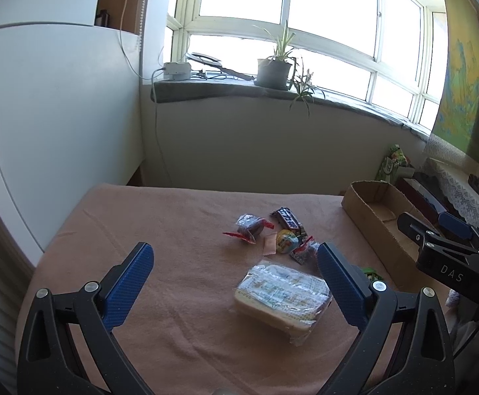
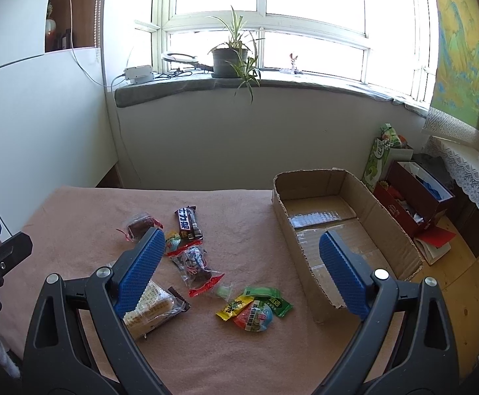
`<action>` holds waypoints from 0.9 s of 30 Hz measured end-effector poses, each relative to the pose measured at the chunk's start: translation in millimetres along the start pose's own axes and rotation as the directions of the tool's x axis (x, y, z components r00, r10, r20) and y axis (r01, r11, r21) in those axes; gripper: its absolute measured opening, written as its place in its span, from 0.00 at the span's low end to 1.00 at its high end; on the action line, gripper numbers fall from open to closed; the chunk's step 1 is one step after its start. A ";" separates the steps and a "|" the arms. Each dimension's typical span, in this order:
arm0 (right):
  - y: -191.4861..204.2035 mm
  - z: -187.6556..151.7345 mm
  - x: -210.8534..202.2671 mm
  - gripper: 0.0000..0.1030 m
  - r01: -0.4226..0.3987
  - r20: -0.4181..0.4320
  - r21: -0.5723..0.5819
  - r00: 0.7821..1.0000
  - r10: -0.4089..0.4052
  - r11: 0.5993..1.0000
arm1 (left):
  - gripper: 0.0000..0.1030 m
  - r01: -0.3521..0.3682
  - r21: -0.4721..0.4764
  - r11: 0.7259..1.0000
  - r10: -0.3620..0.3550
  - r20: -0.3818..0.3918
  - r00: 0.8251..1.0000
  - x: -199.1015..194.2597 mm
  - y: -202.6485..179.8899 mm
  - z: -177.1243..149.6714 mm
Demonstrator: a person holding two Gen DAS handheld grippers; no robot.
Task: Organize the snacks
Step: 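Move the right tool toward the wrapped bread loaf on the table, then close the right gripper on the plastic-wrapped bread loaf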
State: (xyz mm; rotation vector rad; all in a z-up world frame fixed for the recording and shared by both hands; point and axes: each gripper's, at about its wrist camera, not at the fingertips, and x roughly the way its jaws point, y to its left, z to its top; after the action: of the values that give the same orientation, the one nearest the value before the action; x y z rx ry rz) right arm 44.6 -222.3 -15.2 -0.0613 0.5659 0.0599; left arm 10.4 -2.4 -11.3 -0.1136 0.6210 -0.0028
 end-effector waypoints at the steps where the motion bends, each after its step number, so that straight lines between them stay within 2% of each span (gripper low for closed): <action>1: -0.2 0.6 1.0 0.94 -0.001 -0.002 -0.001 1.000 0.001 1.000 | 0.96 0.000 -0.001 1.000 0.000 0.000 1.000 0.4 0.3 0.1; 3: -0.4 1.3 3.1 0.94 -0.005 -0.006 -0.001 1.000 0.005 1.000 | 0.96 -0.002 -0.003 1.000 0.002 -0.037 0.999 0.9 -0.1 0.0; 8: -1.0 0.9 10.5 0.94 -0.013 -0.020 -0.004 1.000 0.013 1.000 | 0.94 0.017 -0.011 1.000 -0.017 -0.004 1.000 5.6 -0.9 -2.6; 15: -0.2 -3.8 20.2 0.94 -0.027 -0.040 -0.009 0.999 0.026 1.000 | 0.94 0.029 -0.012 1.000 -0.029 -0.028 0.999 13.3 -0.4 -5.5; 19: -0.6 -7.8 30.1 0.94 -0.104 -0.064 -0.002 0.993 0.103 0.995 | 0.92 0.049 -0.042 0.998 -0.052 -0.066 0.996 20.2 5.9 -11.4; 21: 0.2 -11.4 37.1 0.94 -0.175 -0.086 -0.011 0.981 0.173 0.985 | 0.90 0.062 -0.056 0.997 -0.066 -0.089 0.994 23.6 8.8 -16.0; 23: 0.0 -15.6 46.6 0.94 -0.259 -0.119 0.006 0.959 0.257 0.966 | 0.90 0.099 -0.100 0.990 -0.110 -0.110 0.988 26.9 10.3 -20.5; 25: -0.5 -21.1 59.9 0.94 -0.355 -0.168 0.046 0.919 0.357 0.934 | 0.86 0.124 -0.129 0.984 -0.141 -0.134 0.981 30.9 11.6 -25.9; 27: 0.6 -26.1 74.8 0.94 -0.403 -0.225 0.083 0.883 0.411 0.911 | 0.84 0.158 -0.164 0.974 -0.184 -0.156 0.970 34.6 10.9 -31.3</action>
State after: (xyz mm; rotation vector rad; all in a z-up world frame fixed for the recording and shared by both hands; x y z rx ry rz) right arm 93.6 -220.6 -77.3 0.0866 0.8142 0.4603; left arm 20.0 3.9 -57.9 -0.3159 0.7812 -0.1342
